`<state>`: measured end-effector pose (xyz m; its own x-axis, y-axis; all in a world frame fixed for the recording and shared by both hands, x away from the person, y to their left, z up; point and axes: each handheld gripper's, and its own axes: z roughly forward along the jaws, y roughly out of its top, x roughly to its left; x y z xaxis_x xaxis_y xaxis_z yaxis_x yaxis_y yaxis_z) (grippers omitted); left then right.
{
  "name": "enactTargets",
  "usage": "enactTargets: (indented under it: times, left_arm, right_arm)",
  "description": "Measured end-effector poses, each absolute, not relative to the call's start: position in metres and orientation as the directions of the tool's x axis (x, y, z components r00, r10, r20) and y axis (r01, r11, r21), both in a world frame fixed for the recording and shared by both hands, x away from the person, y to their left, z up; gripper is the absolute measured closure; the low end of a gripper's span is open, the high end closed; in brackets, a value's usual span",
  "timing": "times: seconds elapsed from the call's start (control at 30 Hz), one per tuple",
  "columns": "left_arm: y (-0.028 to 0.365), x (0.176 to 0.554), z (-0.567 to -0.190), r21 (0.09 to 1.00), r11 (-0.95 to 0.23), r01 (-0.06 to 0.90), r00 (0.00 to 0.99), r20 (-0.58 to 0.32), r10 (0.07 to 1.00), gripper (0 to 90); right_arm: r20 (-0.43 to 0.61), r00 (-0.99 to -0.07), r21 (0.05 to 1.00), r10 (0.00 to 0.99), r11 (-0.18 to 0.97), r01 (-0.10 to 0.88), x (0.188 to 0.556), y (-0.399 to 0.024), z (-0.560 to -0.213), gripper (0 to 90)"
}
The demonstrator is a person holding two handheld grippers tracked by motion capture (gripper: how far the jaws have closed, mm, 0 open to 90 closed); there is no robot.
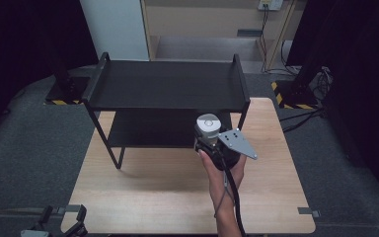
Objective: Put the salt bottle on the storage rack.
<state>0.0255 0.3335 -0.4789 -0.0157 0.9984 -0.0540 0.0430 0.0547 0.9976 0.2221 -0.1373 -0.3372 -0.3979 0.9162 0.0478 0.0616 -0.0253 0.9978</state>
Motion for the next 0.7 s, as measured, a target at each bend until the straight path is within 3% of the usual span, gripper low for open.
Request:
enactTargets:
  times: [0.7]
  left_arm:
    - [0.334,0.03,-0.48,0.997,0.056,0.05,-0.01,-0.056,0.998,3.5]
  right_arm:
    - [0.031,-0.349,0.999,0.937,-0.013,0.053,0.262,-0.105,-0.342,31.5]
